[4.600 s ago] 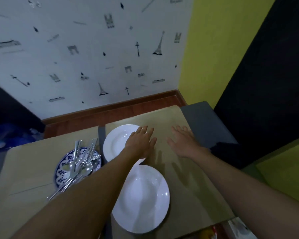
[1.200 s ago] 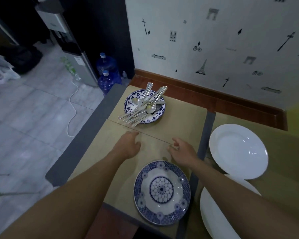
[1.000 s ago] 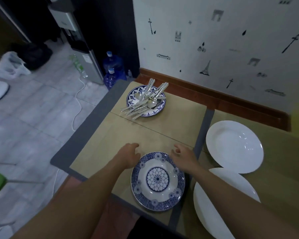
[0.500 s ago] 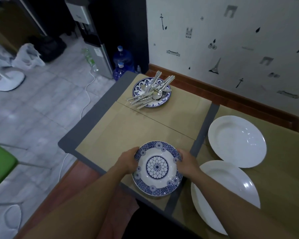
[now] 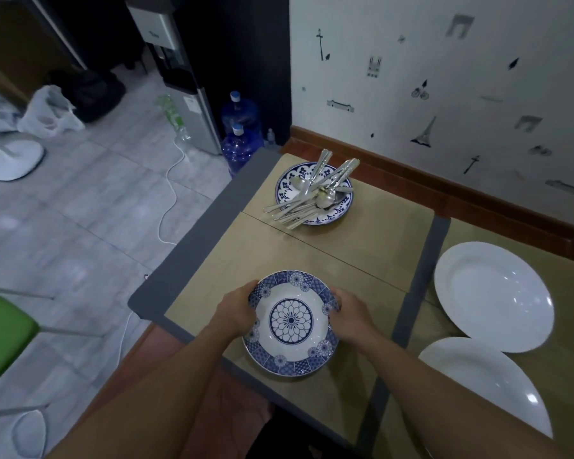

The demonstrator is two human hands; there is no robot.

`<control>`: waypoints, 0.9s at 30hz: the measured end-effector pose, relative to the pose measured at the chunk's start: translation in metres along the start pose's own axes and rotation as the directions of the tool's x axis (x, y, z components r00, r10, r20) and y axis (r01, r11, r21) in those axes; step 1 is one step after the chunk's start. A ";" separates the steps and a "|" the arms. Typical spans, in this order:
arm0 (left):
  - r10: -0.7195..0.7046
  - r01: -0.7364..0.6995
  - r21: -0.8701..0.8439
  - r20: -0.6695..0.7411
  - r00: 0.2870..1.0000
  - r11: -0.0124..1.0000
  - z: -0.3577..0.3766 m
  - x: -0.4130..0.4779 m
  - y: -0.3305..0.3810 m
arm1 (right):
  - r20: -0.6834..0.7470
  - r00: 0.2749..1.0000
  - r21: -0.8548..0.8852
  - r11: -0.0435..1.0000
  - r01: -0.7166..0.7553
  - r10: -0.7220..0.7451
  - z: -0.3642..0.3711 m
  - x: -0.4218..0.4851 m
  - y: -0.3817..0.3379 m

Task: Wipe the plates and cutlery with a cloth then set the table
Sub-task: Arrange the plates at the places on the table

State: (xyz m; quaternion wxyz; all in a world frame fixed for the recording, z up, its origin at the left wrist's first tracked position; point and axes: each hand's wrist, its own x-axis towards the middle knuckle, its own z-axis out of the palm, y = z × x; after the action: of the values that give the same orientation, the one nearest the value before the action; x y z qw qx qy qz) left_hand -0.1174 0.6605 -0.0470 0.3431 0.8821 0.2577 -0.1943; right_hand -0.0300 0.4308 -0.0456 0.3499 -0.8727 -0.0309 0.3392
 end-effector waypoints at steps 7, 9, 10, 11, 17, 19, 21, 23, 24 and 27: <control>-0.010 0.010 -0.011 -0.033 0.999 1.000 -0.042 0.026 -0.028 | 0.014 1.000 -0.002 1.000 0.007 -0.007 0.025 0.030 -0.044; 0.008 -0.009 -0.026 -0.052 0.999 1.000 -0.051 0.031 -0.033 | 0.012 1.000 -0.013 1.000 0.007 -0.007 0.030 0.037 -0.053; 0.016 -0.018 -0.038 -0.056 0.998 0.999 -0.054 0.033 -0.036 | 0.013 1.000 -0.020 1.000 0.006 -0.006 0.032 0.039 -0.057; 0.018 -0.021 -0.045 -0.059 0.998 0.999 -0.058 0.035 -0.037 | 0.014 1.000 -0.025 1.000 0.008 -0.008 0.034 0.042 -0.061; -0.018 0.017 -0.012 -0.079 0.997 1.000 -0.072 0.044 -0.048 | 0.015 1.000 -0.040 0.999 0.014 -0.013 0.043 0.055 -0.080; -0.018 0.017 -0.014 -0.075 0.997 1.000 -0.074 0.045 -0.048 | 0.012 1.000 -0.053 0.999 0.004 -0.003 0.045 0.056 -0.082; -0.008 0.007 -0.012 -0.070 0.997 1.000 -0.075 0.045 -0.048 | 0.007 1.000 -0.066 0.998 -0.004 0.005 0.046 0.056 -0.083; -0.004 0.003 -0.003 -0.065 0.998 1.000 -0.075 0.046 -0.047 | 0.004 1.000 -0.076 0.997 -0.006 0.006 0.046 0.055 -0.082; -0.007 0.007 -0.001 -0.059 0.998 1.000 -0.075 0.046 -0.047 | 0.004 1.000 -0.083 0.997 -0.006 0.007 0.046 0.054 -0.082; -0.009 0.010 0.029 -0.040 0.999 1.000 -0.076 0.047 -0.046 | 0.013 1.000 -0.109 0.994 -0.007 0.008 0.043 0.051 -0.086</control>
State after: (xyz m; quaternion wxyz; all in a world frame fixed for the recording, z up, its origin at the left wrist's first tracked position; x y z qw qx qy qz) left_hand -0.0941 0.7587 -0.0422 0.3239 0.8896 0.2656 -0.1821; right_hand -0.0016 0.5360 -0.0426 0.3001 -0.8883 -0.0485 0.3443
